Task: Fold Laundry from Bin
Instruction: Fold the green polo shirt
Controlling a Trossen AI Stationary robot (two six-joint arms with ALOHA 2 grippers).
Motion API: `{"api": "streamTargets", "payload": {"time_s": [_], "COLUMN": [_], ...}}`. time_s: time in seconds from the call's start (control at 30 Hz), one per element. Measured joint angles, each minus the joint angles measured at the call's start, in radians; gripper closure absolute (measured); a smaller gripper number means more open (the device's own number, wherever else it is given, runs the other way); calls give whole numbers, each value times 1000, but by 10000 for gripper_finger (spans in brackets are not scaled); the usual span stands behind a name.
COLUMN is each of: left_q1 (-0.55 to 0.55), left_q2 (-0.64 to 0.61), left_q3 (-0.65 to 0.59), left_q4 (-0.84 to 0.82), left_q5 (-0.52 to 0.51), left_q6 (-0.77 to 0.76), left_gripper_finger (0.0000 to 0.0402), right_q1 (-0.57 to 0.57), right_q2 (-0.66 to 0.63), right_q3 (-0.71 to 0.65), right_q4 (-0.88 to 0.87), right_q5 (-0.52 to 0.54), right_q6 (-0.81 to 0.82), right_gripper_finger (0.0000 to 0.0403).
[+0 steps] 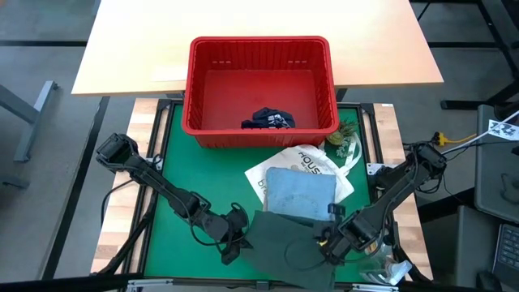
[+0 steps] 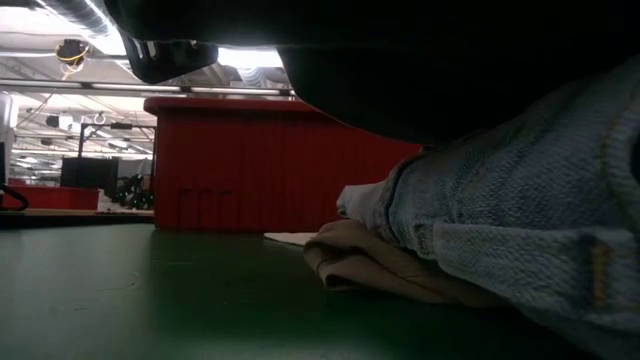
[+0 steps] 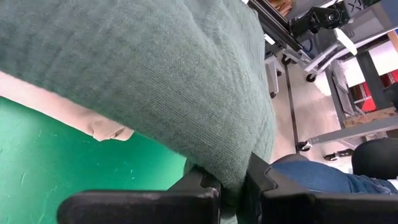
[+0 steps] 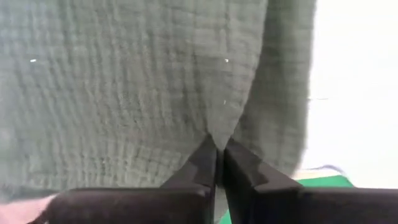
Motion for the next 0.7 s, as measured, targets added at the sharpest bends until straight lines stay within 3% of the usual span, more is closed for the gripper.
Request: {"api": "streamTargets", "payload": {"time_s": [0.1, 0.23, 0.7], "left_q1": [0, 0, 0], "left_q2": [0, 0, 0], "left_q3": [0, 0, 0], "left_q4": [0, 0, 0], "left_q5": [-1, -3, -4], "left_q6": [0, 1, 2], "left_gripper_finger": [391, 391, 391], "right_q1": [0, 0, -4], "right_q2": [0, -1, 12], "right_q3": [16, 24, 23], "right_q4": [-75, -142, -84], "right_q5": [43, 81, 45], "right_q6": [5, 51, 54], "right_gripper_finger": [397, 389, 386]}}
